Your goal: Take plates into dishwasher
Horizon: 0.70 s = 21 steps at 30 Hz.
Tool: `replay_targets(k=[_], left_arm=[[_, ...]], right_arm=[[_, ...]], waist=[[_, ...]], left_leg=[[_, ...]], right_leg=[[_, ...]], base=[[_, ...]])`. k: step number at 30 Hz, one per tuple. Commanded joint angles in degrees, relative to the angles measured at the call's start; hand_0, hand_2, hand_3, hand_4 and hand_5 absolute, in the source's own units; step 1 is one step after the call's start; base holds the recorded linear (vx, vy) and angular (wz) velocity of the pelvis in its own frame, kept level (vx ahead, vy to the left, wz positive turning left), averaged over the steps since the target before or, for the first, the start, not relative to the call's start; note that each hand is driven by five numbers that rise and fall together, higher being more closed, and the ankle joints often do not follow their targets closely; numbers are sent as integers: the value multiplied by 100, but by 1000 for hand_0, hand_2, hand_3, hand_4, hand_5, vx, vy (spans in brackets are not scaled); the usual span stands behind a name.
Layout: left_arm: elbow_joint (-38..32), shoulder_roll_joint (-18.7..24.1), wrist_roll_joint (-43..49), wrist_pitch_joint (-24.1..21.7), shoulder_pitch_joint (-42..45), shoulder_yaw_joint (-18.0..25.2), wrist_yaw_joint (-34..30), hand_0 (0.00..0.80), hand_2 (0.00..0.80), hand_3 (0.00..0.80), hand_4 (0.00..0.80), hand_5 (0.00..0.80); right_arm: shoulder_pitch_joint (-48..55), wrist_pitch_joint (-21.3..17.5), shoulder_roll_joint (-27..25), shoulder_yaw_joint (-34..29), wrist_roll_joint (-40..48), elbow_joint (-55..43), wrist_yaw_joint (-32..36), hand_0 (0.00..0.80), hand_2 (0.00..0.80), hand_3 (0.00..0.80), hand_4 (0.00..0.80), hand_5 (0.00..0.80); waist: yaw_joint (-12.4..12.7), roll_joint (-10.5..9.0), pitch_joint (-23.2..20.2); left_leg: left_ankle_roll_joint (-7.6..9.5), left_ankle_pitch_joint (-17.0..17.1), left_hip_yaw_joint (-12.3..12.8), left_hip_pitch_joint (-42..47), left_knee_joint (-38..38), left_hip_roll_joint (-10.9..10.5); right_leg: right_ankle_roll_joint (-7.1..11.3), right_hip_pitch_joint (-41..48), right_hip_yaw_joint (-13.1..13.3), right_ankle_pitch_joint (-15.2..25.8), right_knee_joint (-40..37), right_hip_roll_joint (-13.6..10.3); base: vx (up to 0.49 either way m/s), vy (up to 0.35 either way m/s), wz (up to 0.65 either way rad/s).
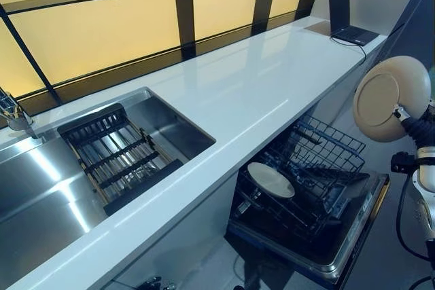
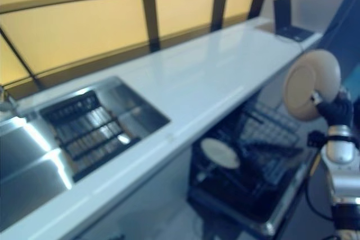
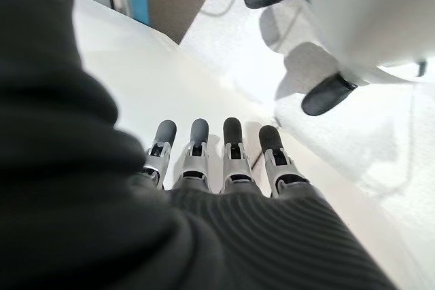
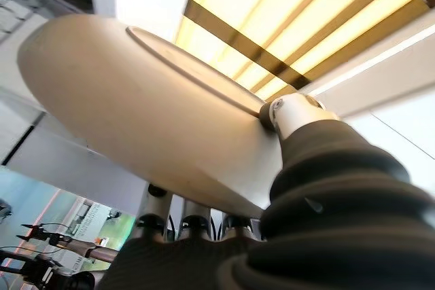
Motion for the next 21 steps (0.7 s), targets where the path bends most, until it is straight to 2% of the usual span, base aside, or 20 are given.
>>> replay_targets(k=[1, 9, 21], left_arm=[[119, 91, 185, -172, -317, -75, -35, 0, 0, 0, 0, 0], [74, 130, 188, -120, -432, -224, -78, 0, 0, 0, 0, 0], [-94, 214, 162, -85, -625, -363, -121, 0, 0, 0, 0, 0]], right_arm=[[-406, -39, -310, -190, -400, 186, 232, 800, 800, 800, 800, 800], [-491, -38, -806, 409, -1728, 654, 596, 800, 800, 800, 800, 800], [-986, -93, -1175, 1278, -2693, 1281, 1026, 800, 800, 800, 800, 800]], waist=[[-36, -168, 84], [-120, -48, 170], [-88, 125, 457]], left_leg=[[328, -547, 80, 101, -13, -130], [212, -437, 74, -59, -13, -81], [128, -305, -104, -346, -13, -124]], right_leg=[[-6, 226, 95, -585, 22, 107], [-17, 37, 82, -565, 22, 94], [20, -249, 5, -505, 22, 12]], base=[[-36, -131, 0], [-22, -53, 1], [-20, -6, 6]])
